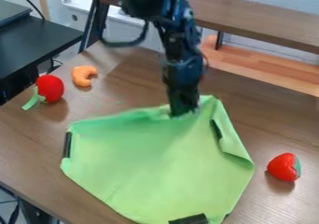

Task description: Fold the cloth from top left to bottom right

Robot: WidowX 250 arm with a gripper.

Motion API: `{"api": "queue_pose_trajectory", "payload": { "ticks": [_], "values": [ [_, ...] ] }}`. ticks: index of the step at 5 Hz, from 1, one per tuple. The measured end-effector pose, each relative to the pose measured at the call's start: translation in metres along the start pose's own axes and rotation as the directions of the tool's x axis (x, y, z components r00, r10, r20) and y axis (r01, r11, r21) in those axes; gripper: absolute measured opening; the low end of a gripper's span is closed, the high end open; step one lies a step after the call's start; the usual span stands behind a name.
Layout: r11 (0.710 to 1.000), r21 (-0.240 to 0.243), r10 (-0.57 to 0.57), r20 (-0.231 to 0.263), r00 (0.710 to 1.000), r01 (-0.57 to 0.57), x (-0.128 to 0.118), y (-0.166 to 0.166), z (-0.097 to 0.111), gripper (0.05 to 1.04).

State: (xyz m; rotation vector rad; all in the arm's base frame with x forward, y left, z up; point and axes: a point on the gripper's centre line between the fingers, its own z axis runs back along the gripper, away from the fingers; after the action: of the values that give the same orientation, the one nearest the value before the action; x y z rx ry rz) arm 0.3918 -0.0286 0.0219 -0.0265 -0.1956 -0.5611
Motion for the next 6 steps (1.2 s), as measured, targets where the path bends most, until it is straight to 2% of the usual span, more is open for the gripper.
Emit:
{"api": "queue_pose_trajectory", "payload": {
  "ticks": [1,2,4,5,6],
  "values": [
    [0.999,-0.006,-0.042,-0.062,0.997,0.042,-0.012,-0.036,-0.018,0.055],
    [0.997,0.001,-0.082,-0.025,0.996,0.082,-0.013,-0.060,-0.002,0.055],
    [0.995,-0.036,-0.098,-0.012,0.995,0.098,-0.020,-0.086,0.014,0.055],
    [0.993,-0.039,-0.110,-0.029,0.993,0.109,-0.023,-0.100,0.011,0.055],
    [0.993,-0.022,-0.113,-0.028,0.993,0.112,-0.024,-0.112,0.006,0.055]
  ]
}}
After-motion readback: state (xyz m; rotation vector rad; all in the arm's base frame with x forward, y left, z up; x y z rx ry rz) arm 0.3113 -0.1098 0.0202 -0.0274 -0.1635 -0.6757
